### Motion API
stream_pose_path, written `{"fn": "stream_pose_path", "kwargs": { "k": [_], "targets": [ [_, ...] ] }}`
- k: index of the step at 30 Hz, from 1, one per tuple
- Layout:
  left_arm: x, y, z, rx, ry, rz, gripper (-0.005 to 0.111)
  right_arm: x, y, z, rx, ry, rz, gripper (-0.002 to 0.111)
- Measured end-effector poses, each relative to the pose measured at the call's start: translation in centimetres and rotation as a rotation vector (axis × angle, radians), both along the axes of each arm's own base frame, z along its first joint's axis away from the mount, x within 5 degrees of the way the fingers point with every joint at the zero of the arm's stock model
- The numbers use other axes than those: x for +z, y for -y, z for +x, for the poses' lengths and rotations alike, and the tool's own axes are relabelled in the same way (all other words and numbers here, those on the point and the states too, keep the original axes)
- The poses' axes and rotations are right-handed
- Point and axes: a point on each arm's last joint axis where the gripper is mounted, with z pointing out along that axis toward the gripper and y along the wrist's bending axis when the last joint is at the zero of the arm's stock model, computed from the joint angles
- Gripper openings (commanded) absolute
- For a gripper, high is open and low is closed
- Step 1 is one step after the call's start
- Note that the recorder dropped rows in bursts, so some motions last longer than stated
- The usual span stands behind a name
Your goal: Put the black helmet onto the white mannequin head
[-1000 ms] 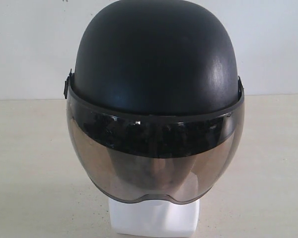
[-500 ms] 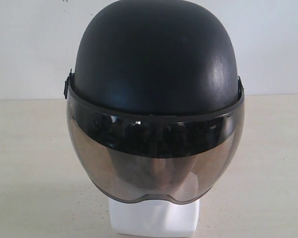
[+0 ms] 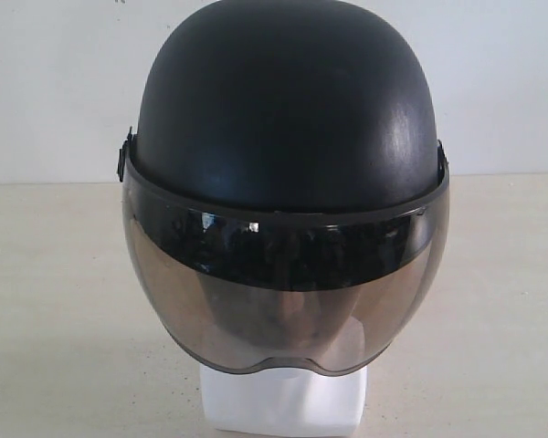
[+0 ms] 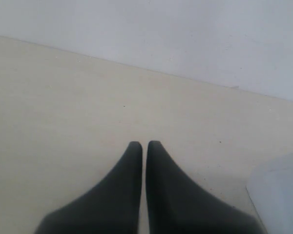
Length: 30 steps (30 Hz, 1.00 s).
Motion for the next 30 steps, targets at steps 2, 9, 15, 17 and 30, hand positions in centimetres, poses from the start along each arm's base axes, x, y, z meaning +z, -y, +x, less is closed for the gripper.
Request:
{"fn": "stream_pose_path", "kwargs": {
  "k": [2, 9, 15, 17, 30],
  "targets": [
    [0.0, 0.0, 0.0, 0.000, 0.000, 0.000, 0.004, 0.0, 0.0, 0.0, 0.000, 0.000, 0.000, 0.000],
    [0.0, 0.0, 0.0, -0.001, -0.002, 0.002, 0.004, 0.5, 1.2, -1.6, -0.059, 0.096, -0.030, 0.000],
    [0.0, 0.0, 0.0, -0.001, -0.002, 0.002, 0.004, -2.5, 2.4, -3.4, -0.179, 0.199, 0.064, 0.000],
    [0.0, 0.0, 0.0, -0.001, -0.002, 0.002, 0.004, -4.4, 2.8, -4.0, -0.219, 0.237, 0.116, 0.000],
    [0.0, 0.0, 0.0, -0.001, -0.002, 0.004, 0.004, -15.2, 4.5, -6.2, -0.427, 0.339, 0.298, 0.000]
  ]
}}
